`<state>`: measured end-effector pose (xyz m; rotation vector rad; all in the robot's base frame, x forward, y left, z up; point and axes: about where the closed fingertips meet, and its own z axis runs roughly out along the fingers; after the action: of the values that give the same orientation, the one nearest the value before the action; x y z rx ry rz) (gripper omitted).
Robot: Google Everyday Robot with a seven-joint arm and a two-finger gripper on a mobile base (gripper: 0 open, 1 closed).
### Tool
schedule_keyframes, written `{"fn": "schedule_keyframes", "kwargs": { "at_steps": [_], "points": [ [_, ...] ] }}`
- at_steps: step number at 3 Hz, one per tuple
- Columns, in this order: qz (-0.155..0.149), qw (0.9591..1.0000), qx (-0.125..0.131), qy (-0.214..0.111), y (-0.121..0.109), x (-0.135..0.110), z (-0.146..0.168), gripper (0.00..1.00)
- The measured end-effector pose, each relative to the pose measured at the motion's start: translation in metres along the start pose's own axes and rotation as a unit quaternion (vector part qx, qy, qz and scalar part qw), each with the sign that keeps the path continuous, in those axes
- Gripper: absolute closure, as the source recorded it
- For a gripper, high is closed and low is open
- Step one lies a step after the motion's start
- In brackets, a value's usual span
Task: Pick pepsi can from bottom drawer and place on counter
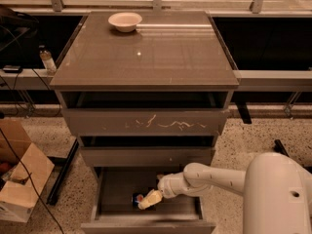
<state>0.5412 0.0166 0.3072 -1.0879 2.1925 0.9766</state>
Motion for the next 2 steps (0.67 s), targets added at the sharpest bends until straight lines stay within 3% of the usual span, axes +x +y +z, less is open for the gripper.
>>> {"fn": "schedule_keyframes", "kwargs": {
  "at_steps": [2],
  "points": [
    [-0.006,0.9987,0.027,0.043,-0.027,0.037,0.066,0.00]
  ]
}}
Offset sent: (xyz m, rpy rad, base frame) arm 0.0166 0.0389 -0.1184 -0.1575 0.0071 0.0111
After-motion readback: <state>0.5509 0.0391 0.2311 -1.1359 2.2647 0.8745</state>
